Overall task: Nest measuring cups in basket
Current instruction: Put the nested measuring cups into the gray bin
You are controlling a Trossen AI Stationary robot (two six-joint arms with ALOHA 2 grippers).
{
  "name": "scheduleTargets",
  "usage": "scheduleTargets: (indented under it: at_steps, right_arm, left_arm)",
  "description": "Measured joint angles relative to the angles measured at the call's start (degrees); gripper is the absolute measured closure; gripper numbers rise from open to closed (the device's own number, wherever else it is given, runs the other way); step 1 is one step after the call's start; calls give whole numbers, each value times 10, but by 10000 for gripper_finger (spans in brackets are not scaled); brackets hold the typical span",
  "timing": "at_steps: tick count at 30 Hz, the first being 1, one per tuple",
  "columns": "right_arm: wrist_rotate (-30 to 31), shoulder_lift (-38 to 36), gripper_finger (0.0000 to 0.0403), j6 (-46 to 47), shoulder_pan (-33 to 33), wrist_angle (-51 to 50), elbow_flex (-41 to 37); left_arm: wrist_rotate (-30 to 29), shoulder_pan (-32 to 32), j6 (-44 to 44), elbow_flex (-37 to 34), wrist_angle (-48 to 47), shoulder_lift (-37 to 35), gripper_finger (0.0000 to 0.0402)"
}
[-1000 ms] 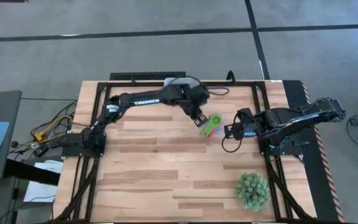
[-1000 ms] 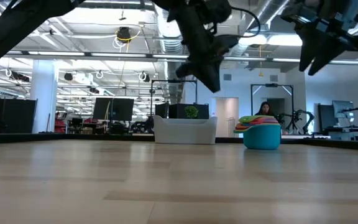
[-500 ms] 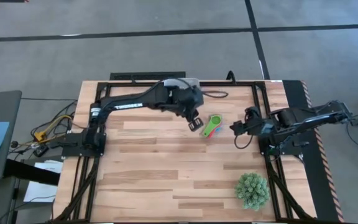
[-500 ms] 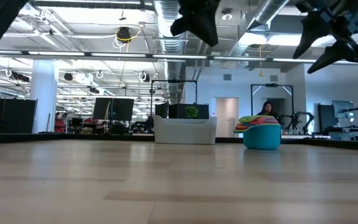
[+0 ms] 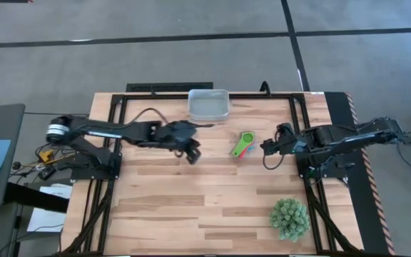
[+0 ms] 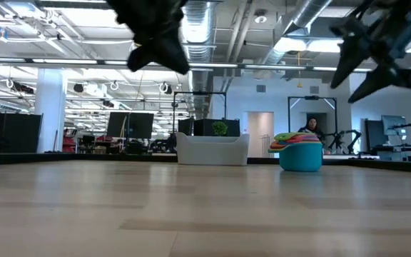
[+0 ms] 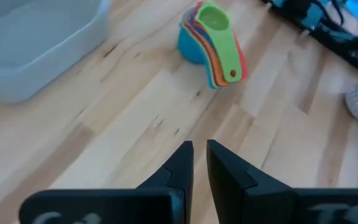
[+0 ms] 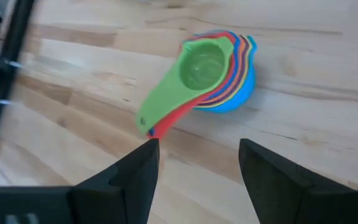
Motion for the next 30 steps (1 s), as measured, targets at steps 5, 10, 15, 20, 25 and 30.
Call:
scheduleTargets:
  at_steps: [5, 10, 15, 20, 25, 30]
  right_arm:
    - [-52, 1, 145, -52, -87, 100, -57]
    - [-77, 13, 91, -74, -171, 131, -81]
    - [-177, 48, 16, -111, -238, 172, -92]
    - [-202, 110, 24, -134, -280, 224, -100]
    - [-239, 170, 48, -150, -308, 271, -101]
    - [-273, 229, 61, -155, -322, 320, -101]
  left_arm:
    - [-45, 0, -30, -88, 6, -88, 350]
    - [-75, 16, -27, -133, 8, -141, 306]
    - [-65, 49, 3, -146, 6, -147, 264]
    - [-31, 90, 50, -146, 10, -139, 242]
    - [-18, 114, 97, -146, 6, -138, 240]
    - [-1, 136, 117, -146, 3, -138, 240]
